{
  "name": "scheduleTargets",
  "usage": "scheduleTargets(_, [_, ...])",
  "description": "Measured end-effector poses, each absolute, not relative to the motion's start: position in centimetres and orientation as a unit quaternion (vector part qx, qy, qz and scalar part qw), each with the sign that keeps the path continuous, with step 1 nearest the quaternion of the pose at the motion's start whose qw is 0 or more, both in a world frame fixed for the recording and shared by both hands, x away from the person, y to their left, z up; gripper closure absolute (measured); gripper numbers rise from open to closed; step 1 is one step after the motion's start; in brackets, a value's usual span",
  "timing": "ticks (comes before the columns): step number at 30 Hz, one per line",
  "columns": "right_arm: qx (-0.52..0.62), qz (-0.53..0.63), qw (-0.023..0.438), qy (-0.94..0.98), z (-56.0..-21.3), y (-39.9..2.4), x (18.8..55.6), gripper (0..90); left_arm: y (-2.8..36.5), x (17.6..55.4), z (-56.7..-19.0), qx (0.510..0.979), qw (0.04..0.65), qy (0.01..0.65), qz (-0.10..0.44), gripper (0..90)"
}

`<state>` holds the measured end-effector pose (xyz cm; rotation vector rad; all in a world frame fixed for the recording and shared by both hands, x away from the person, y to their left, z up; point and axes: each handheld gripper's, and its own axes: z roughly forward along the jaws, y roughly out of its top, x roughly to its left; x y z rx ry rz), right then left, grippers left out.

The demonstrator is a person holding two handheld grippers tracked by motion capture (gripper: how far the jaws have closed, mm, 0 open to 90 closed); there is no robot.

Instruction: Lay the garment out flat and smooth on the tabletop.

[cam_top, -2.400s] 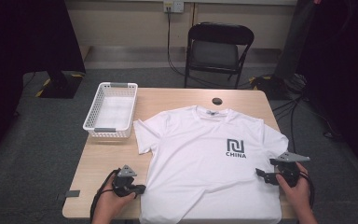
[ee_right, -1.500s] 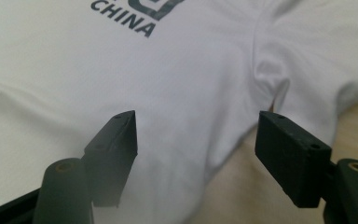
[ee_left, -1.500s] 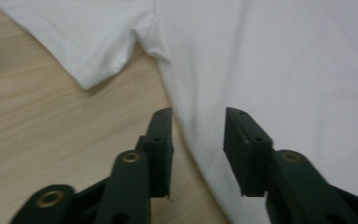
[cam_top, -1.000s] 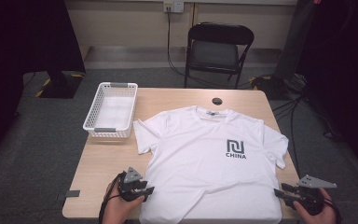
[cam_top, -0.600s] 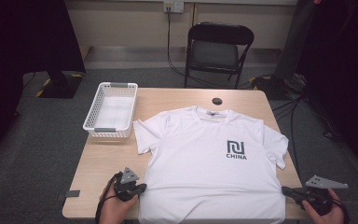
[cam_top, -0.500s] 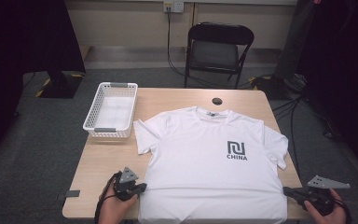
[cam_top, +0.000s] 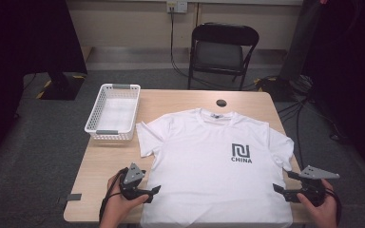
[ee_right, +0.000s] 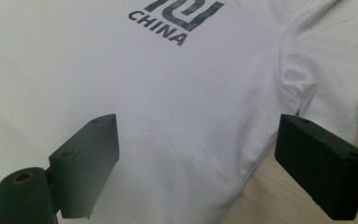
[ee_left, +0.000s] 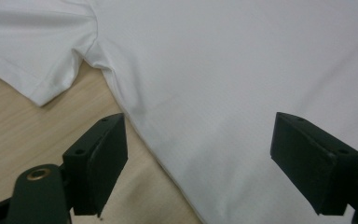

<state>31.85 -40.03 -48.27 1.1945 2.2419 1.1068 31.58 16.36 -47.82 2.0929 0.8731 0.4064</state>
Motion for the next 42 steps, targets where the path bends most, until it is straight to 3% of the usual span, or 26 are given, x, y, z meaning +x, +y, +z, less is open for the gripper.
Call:
scheduleTargets(9, [0.422, 0.375, 0.167, 0.808, -50.1, -39.6, 33.2, 12.8, 16.1, 33.1, -46.8, 0.841, 0.416, 0.314, 0.146, 15.0])
scheduleTargets(42, [0.410, 0.360, 0.182, 0.818, -50.3, -39.2, 33.2, 9.9, 20.4, 33.1, -47.2, 0.822, 0.420, 0.351, 0.159, 15.2])
